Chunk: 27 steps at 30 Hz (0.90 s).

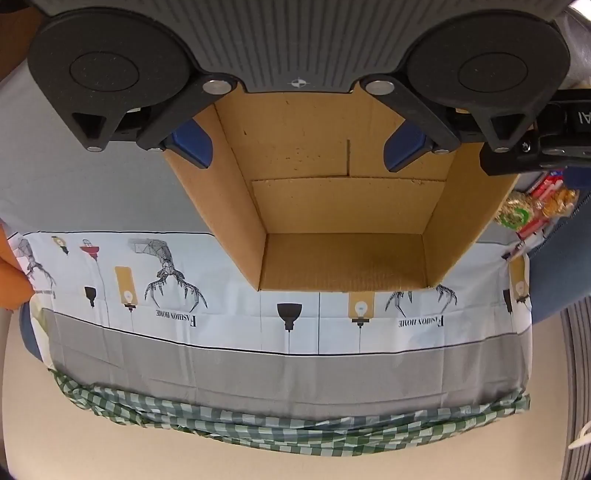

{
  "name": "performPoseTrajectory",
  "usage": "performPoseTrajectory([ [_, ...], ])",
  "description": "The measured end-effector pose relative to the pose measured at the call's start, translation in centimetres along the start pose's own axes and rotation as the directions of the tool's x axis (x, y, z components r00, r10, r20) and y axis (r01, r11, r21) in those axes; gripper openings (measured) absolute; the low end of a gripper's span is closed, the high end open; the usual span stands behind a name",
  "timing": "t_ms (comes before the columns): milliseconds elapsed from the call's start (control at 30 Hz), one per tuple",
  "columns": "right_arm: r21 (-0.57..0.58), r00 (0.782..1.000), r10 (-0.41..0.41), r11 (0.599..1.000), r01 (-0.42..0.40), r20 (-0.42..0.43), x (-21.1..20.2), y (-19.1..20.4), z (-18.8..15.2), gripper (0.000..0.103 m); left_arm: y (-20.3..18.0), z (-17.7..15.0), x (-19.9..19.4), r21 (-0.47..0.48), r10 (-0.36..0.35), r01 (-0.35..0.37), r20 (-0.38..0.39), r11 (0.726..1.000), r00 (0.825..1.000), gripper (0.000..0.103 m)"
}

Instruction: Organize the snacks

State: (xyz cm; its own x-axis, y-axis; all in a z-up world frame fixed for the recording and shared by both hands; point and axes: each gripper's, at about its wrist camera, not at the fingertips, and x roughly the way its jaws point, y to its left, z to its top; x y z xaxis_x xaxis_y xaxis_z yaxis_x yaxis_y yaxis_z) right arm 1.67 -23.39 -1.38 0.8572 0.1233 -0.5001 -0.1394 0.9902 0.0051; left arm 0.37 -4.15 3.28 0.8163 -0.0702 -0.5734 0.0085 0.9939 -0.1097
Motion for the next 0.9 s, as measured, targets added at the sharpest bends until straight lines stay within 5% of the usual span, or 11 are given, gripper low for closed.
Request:
performPoseTrajectory([
  [667, 0.01, 1.0, 0.017, 1.0, -0.017, 0.013, -0.1, -0.3, -0.2, 0.092, -0.4, -0.6, -0.2, 0.005, -0.023, 0.023, 0.016, 1.0, 1.0, 0.102],
  [900, 0.002, 0.999, 0.029, 1.0, -0.029, 0.034, -0.3, -0.3, -0.2, 0.081, -0.6, -0.7, -0.3, 0.0, -0.024, 0.024, 0.02, 1.0, 1.0, 0.102],
])
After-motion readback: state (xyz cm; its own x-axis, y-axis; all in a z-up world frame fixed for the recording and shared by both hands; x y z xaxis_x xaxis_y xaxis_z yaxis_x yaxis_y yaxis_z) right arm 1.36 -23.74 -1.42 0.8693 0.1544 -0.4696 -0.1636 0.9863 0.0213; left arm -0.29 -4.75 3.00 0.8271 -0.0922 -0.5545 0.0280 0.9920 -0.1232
